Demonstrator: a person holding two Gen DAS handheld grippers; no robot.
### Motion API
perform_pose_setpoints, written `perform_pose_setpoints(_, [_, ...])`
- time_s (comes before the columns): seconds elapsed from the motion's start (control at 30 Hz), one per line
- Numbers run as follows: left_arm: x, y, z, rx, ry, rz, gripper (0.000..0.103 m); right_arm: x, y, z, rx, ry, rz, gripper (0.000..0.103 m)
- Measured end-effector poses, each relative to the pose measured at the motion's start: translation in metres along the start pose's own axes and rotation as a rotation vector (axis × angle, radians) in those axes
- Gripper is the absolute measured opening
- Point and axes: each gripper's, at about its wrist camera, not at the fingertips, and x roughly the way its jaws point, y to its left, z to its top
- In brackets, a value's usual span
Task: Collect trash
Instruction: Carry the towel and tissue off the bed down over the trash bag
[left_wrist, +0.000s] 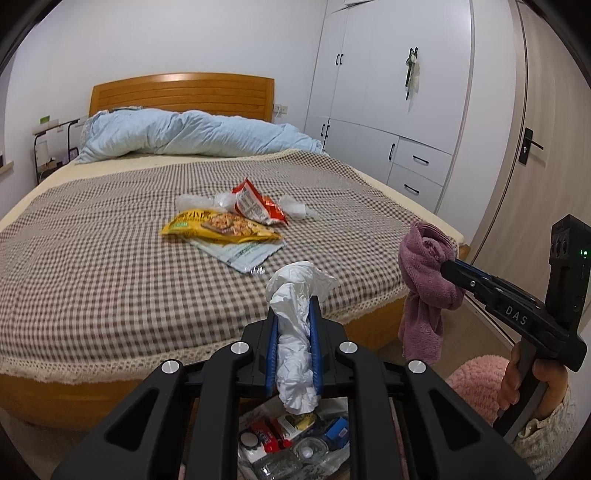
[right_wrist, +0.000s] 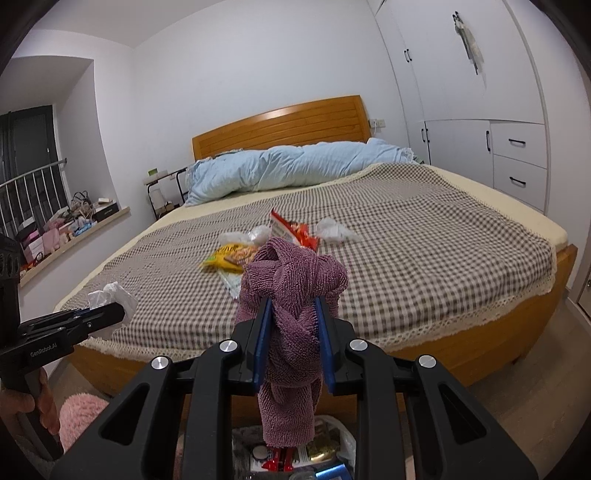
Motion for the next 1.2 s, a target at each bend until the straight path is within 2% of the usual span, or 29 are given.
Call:
perform_pose_setpoints(0.37, [0.002,0.004,-0.036,-0.025,0.046,-0.008,0.012,0.006,0.003,-0.033,-0.004,0.089,0.004,0.024])
perform_pose_setpoints(1.07, [0.058,0.012,-0.114,-0.087,0.263,-0.041,0.012,0.034,0.003,-0.111,-0.014,0.324,-0.001,0.024])
perform_pose_setpoints(1.2, [0.071,0.012,-0.126,-0.088,0.291,-0.029,0.012,0.044,0.005,-0.123,-0.023,0.364,0.001,0.024])
